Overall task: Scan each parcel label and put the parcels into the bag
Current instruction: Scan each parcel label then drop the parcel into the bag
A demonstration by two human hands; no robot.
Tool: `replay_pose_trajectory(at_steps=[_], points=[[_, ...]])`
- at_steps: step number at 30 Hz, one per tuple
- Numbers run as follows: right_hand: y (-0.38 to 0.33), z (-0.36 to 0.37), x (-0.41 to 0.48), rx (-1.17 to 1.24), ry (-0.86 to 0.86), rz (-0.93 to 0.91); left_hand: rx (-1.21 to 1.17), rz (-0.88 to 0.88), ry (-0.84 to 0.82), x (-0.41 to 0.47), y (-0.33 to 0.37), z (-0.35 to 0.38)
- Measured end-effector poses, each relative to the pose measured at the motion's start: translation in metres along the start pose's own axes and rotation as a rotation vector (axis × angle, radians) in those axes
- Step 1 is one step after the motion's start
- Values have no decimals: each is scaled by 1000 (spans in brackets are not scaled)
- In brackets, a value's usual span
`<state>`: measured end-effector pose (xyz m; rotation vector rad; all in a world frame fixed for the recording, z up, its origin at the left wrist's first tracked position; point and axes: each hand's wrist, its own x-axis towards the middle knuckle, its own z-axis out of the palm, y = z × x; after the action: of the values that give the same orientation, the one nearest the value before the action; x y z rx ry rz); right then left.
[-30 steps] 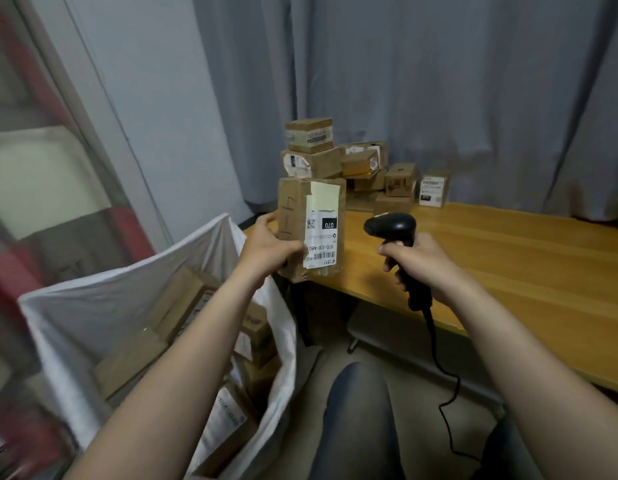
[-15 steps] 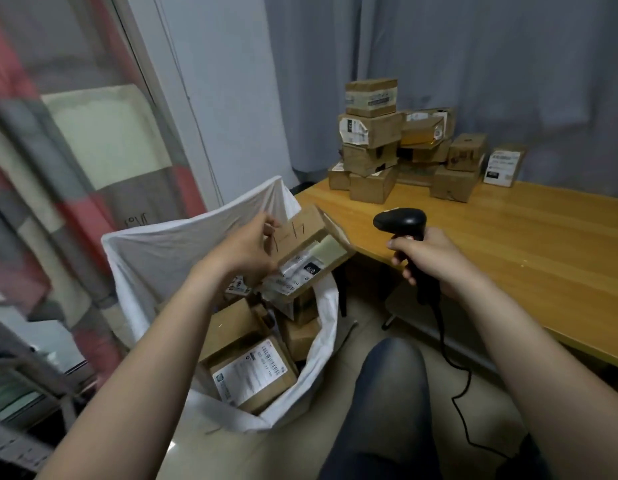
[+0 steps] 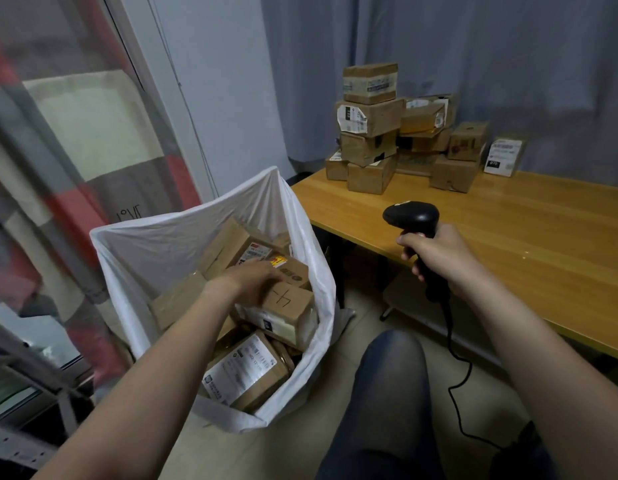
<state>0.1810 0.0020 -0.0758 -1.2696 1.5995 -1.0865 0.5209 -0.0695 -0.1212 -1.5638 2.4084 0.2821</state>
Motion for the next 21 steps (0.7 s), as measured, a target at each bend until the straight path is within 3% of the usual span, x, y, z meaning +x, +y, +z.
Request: replay_pose_trajectory(at_steps=[6,12,16,21], points=[[5,7,2,-25,-24,5,-76,-201,56,3,-4,32],[6,9,4,-7,-37,18,-130,-270,-84,11,16,11],[9,10,3,0,-47,27,1,-265,-116,15,29,20],[10,8,1,-6,-49,28,127,-369,-32,22,31,38]])
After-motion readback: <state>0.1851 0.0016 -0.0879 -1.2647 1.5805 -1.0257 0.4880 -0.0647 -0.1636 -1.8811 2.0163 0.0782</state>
